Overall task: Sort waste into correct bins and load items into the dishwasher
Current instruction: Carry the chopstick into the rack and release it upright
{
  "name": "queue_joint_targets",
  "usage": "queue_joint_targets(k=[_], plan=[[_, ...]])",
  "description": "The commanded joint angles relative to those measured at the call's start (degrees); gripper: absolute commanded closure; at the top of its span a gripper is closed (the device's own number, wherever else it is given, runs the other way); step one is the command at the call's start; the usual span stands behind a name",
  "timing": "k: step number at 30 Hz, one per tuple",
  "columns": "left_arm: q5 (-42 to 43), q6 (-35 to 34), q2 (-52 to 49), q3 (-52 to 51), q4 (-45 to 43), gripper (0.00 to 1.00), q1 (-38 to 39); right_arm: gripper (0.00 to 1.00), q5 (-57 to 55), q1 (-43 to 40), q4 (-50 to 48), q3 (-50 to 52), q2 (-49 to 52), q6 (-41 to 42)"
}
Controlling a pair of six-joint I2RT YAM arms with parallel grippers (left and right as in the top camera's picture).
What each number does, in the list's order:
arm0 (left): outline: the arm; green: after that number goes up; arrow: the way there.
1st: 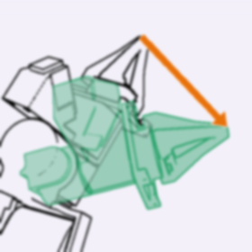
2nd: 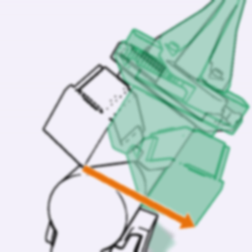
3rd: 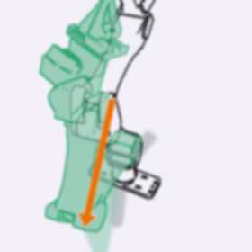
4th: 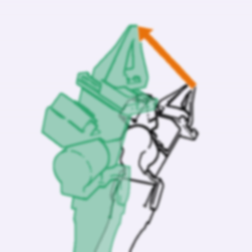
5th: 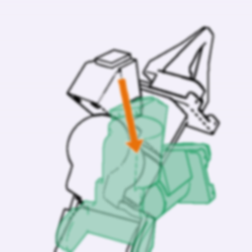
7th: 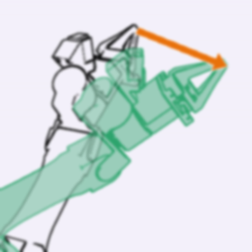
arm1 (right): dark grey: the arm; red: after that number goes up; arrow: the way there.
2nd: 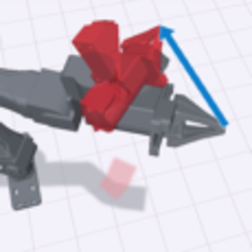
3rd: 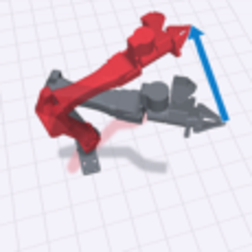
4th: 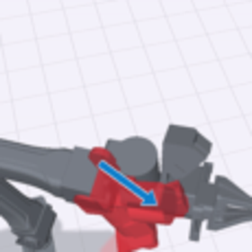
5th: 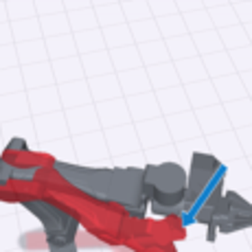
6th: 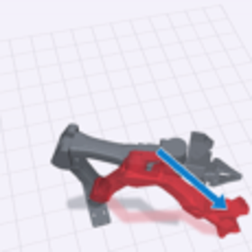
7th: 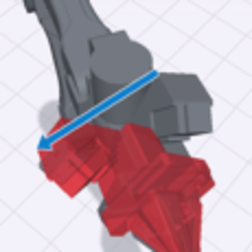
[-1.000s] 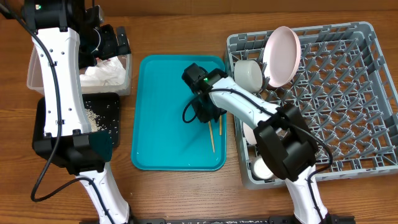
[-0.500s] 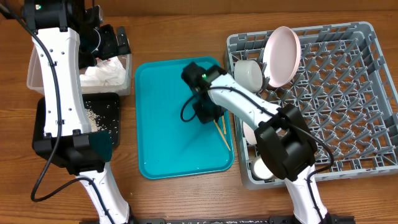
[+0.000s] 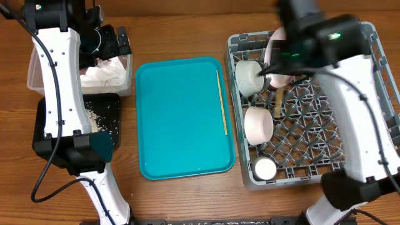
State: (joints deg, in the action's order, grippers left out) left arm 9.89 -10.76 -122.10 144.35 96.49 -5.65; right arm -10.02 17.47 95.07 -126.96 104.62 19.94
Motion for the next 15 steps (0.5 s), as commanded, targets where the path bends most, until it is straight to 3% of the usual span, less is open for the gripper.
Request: queue_joint_targets(k=[1, 9, 15], plan=[[0.63, -0.39, 0.57, 0.11, 0.13, 0.0, 0.04, 0.96, -1.09, -5.16, 1.27, 5.22, 2.67, 1.09], [0.63, -0.39, 0.57, 0.11, 0.13, 0.0, 0.04, 0.95, -0.46, -6.99, -6.58, 23.02, 2.67, -5.7], [0.63, -0.39, 0.57, 0.11, 0.15, 0.0, 0.04, 0.75, -0.46, -6.99, -7.39, 27.19, 2.67, -6.93]])
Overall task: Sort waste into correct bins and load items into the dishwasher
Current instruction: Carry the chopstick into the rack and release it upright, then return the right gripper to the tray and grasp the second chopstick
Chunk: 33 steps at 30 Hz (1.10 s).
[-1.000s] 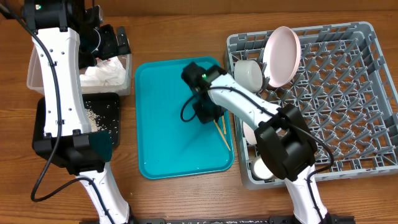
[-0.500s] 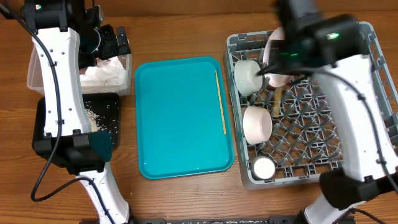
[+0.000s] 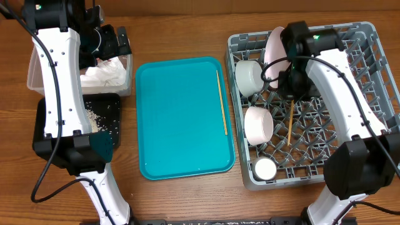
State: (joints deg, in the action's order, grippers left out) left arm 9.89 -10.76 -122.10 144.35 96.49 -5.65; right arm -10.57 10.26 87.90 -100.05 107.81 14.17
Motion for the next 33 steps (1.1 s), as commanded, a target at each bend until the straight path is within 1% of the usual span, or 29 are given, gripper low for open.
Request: queue_joint_targets(k=[1, 4, 9, 12, 13, 14, 16, 18, 20, 22, 25, 29, 33], plan=[[0.66, -0.42, 0.57, 0.11, 0.13, 0.0, 0.04, 0.73, 0.11, 0.22, -0.15, 0.07, -0.57, -1.2], [0.63, -0.39, 0.57, 0.11, 0.13, 0.0, 0.04, 0.69, 0.33, 0.42, 0.96, -2.36, -0.68, -1.6], [0.63, -0.39, 0.57, 0.11, 0.13, 0.0, 0.04, 0.66, 5.25, 3.5, 2.89, -10.69, -0.7, -2.43], [0.63, -0.39, 0.57, 0.11, 0.13, 0.0, 0.04, 0.64, 12.41, 7.41, -1.07, -14.4, -0.7, -2.47], [0.63, -0.39, 0.57, 0.11, 0.13, 0.0, 0.04, 0.59, 15.47, 10.64, -5.49, -14.47, -0.68, -2.43], [0.63, -0.39, 0.57, 0.11, 0.13, 0.0, 0.04, 0.54, 15.89, 12.57, -7.91, -14.19, -0.44, -2.36], [0.63, -0.39, 0.57, 0.11, 0.13, 0.0, 0.04, 0.5, 14.4, 17.18, -13.62, -12.7, 0.57, -1.68], [0.63, -0.39, 0.57, 0.11, 0.13, 0.0, 0.04, 0.49, 10.19, 20.9, -17.31, -11.26, 2.27, -0.04], [0.63, -0.39, 0.57, 0.11, 0.13, 0.0, 0.04, 0.46, 4.31, 23.89, -18.71, -10.47, 5.11, 1.55], [0.63, -0.42, 0.57, 0.11, 0.13, 0.0, 0.04, 0.46, 0.33, 25.64, -18.86, -10.45, 9.11, 2.19], [0.63, -0.39, 0.57, 0.11, 0.15, 0.0, 0.13, 0.47, -2.45, 26.1, -18.84, -10.45, 15.39, 2.12], [0.63, -0.39, 0.57, 0.11, 0.15, 0.0, 0.13, 0.46, -2.91, 25.59, -19.08, -10.43, 21.44, 2.14], [0.63, -0.39, 0.57, 0.11, 0.13, 0.0, 0.13, 0.46, -2.89, 24.9, -19.54, -10.4, 24.92, 2.12]])
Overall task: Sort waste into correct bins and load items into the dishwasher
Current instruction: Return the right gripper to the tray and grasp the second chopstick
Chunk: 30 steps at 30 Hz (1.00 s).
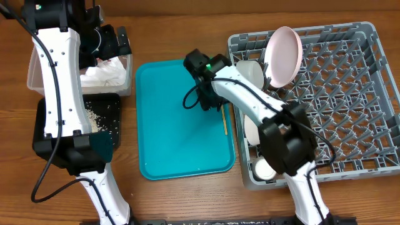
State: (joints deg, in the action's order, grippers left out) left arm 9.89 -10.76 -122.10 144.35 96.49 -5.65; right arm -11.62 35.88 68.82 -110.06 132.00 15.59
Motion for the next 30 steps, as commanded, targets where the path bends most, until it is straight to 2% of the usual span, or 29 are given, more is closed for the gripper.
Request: queue_joint_targets(k=[1, 11, 17, 30], plan=[[0.63, -0.39, 0.57, 0.11, 0.13, 0.0, 0.13, 0.46, -1.75, -1.07, -0.48, -0.39, 1.46, 0.7], [0.63, -0.39, 0.57, 0.11, 0.15, 0.0, 0.15, 0.47, 1.16, -1.49, -0.87, -0.15, 3.72, -0.81], [0.63, -0.39, 0.57, 0.11, 0.13, 0.0, 0.09, 0.47, -8.33, -0.79, -1.2, -0.81, 3.67, -0.57], [0.63, -0.39, 0.57, 0.11, 0.13, 0.0, 0.09, 0.48, -15.28, 2.69, -6.25, -1.07, 3.67, -5.29]])
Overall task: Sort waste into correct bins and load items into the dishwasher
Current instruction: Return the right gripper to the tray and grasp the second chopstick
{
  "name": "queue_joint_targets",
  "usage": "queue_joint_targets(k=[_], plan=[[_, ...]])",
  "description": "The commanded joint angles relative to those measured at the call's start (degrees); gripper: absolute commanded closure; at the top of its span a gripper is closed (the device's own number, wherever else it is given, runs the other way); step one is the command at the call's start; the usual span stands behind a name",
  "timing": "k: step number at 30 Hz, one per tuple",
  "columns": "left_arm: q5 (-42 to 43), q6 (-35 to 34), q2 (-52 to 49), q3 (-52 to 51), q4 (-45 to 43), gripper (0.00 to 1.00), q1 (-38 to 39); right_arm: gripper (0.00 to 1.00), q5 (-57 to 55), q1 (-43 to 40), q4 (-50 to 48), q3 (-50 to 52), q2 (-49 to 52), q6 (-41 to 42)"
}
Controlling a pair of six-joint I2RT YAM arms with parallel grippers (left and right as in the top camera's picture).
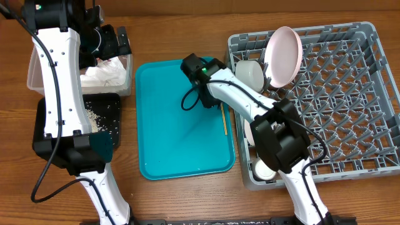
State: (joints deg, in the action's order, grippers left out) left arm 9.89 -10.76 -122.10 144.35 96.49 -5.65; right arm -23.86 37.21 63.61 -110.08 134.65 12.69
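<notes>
A thin yellow chopstick (224, 120) lies along the right side of the teal tray (175, 125). My right gripper (209, 100) hangs over the tray just left of the chopstick's upper half; from above its jaws cannot be made out. The grey dishwasher rack (350, 94) holds an upright pink plate (282, 55), a white bowl (251, 74) and a white cup (262, 170). My left gripper (117, 41) sits above the clear bin (36, 76) of white paper waste, its jaws unreadable.
A black bin (103, 114) with pale crumbs stands in front of the clear bin, partly under the left arm. The right arm stretches from the table's front right across the rack's left side, hiding a second bowl there.
My right wrist has shifted slightly left and toward the back of the tray. The chopstick lies where it was. The left arm has not moved.
My right gripper was over the rack's left part with a yellowish stick under it. Then a chopstick lay in the rack below the gripper. Then the arm reached over the tray beside the other chopstick, where it stays now.
</notes>
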Motion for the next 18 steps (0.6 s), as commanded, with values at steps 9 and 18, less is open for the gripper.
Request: queue_joint_targets(k=[9, 18], plan=[[0.63, -0.39, 0.57, 0.11, 0.15, 0.0, 0.09, 0.55, 8.15, 0.15, -1.36, -0.87, 1.05, -2.84], [0.63, -0.42, 0.57, 0.11, 0.13, 0.0, 0.09, 0.55, 14.49, -3.89, 0.22, -0.87, 1.62, -1.81]])
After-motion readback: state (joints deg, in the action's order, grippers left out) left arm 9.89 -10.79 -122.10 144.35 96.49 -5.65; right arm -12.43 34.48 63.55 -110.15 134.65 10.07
